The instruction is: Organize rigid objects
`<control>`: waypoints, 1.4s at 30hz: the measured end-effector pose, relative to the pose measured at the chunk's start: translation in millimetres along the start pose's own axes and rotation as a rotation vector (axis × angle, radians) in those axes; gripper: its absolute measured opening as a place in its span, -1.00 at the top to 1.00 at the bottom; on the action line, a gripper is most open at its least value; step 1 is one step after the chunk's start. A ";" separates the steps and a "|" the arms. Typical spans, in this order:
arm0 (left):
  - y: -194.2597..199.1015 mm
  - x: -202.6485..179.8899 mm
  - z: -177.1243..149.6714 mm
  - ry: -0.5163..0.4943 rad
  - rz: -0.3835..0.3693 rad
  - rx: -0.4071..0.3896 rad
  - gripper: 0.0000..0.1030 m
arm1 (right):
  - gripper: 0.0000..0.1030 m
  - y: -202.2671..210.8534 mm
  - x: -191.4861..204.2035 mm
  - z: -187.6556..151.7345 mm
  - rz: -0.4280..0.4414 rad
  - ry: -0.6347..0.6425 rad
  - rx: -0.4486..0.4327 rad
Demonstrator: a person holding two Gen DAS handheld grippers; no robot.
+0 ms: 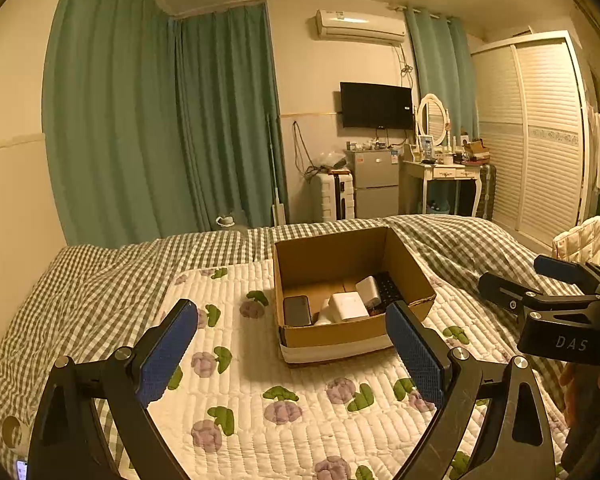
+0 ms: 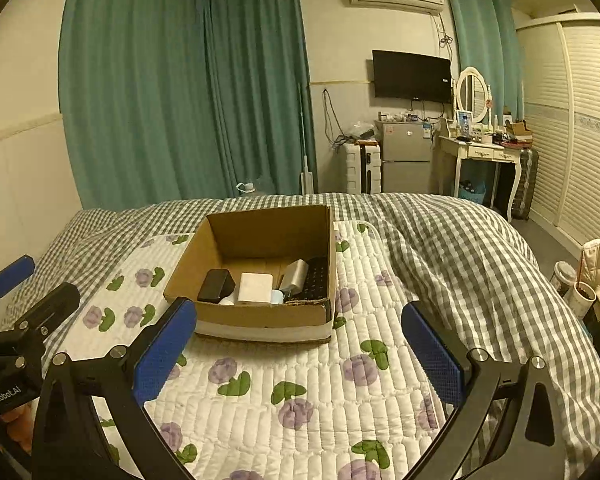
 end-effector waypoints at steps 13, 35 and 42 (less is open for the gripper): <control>-0.3 1.7 -0.1 0.006 0.008 0.020 -0.88 | -1.00 1.3 7.6 -0.7 0.005 0.019 -0.002; -2.8 -6.5 -3.9 0.007 -0.015 0.049 -0.88 | -1.00 -1.4 6.0 -4.0 -0.013 0.024 0.007; -2.8 -3.8 -4.2 0.012 -0.006 0.043 -0.88 | -1.00 -5.2 3.8 -6.2 -0.024 0.023 0.022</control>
Point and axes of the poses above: each gripper's, at about its wrist camera, not at the fingertips, and y roughly against the way its jaws point, x to its left, z to its top, the point moved 7 cm from there along -y, roughly the way its jaws point, and after that the axes turned 2 degrees about -x, right-handed, at the moved point
